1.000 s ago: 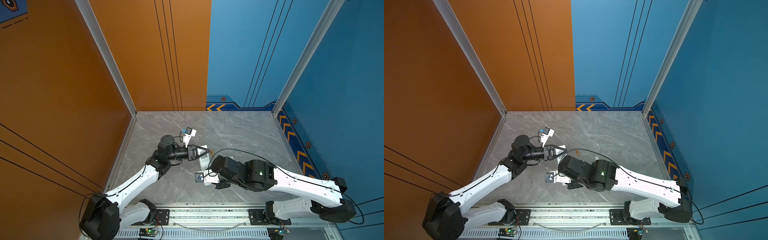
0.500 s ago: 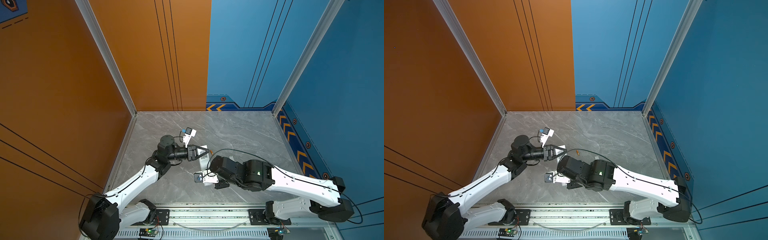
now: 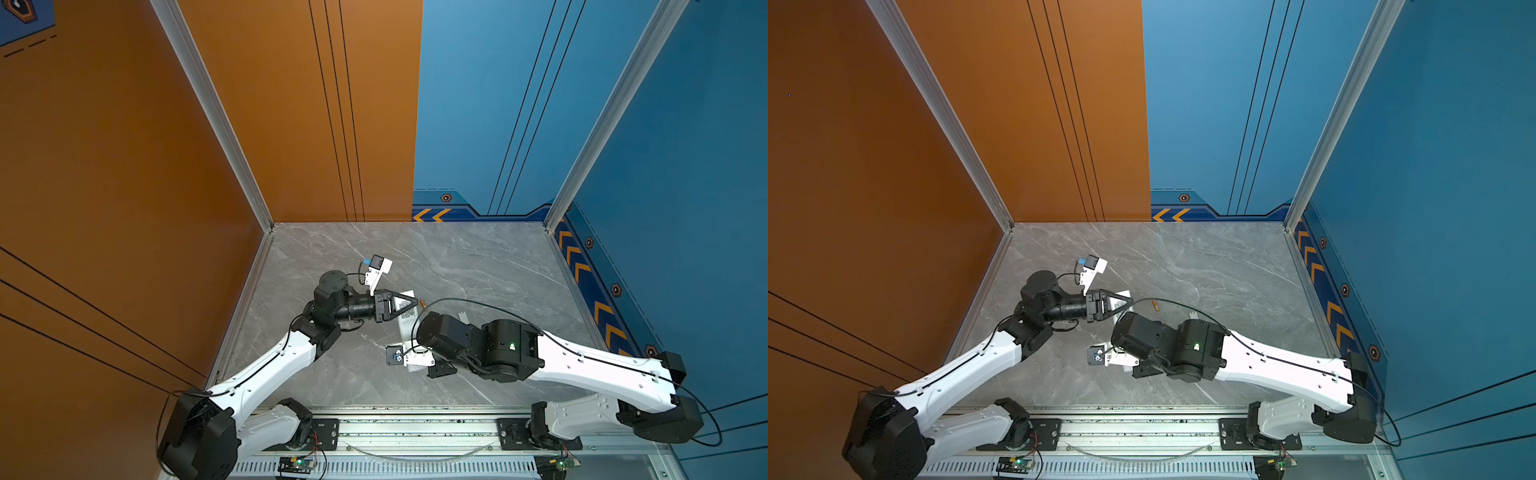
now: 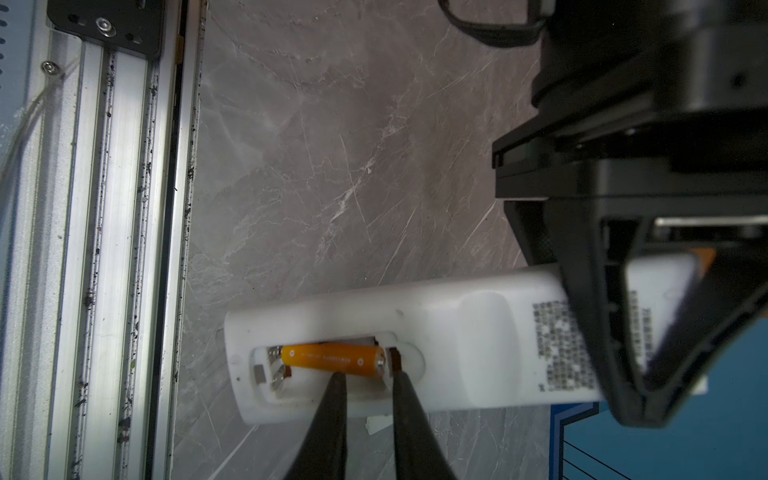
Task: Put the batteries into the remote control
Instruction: 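Press the seated battery down into the compartment with the right gripper fingertips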
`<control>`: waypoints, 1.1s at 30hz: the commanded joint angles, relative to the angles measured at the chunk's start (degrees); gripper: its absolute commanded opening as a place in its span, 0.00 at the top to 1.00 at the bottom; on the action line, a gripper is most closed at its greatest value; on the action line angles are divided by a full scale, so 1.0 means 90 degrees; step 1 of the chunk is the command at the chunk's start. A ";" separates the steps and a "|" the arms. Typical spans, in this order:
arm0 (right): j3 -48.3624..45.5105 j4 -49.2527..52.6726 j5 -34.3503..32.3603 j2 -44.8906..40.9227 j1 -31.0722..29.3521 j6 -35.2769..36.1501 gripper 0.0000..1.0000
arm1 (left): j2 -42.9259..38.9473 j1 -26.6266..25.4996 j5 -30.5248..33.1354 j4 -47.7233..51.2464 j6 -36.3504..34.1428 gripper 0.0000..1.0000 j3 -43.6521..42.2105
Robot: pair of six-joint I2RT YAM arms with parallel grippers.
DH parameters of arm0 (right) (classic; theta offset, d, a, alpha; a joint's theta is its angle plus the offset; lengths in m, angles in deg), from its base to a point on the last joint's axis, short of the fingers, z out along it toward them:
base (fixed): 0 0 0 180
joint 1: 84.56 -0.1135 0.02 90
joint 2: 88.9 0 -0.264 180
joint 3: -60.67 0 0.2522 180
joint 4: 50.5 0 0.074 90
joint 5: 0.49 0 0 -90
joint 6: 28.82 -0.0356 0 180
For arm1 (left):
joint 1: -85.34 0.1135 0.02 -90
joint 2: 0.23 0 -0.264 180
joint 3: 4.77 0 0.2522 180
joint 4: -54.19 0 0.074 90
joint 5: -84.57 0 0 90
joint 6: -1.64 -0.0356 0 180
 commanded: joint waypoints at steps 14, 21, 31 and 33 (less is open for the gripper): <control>-0.0054 -0.0095 -0.0028 0.0109 -0.0053 0.0010 0.84 | -0.0178 0.0082 -0.0233 -0.0087 -0.0113 1.00 -0.0030; -0.0038 -0.0076 -0.0013 0.0164 -0.0101 0.0007 0.85 | -0.0177 0.0101 -0.0255 -0.0090 -0.0096 1.00 -0.0025; -0.0044 -0.0051 -0.0073 0.0235 -0.0133 0.0015 0.89 | -0.0203 0.0110 -0.0265 -0.0087 -0.0074 1.00 -0.0048; -0.0042 -0.0048 -0.0083 0.0259 -0.0142 0.0034 0.89 | -0.0197 0.0119 -0.0265 -0.0101 -0.0075 1.00 -0.0029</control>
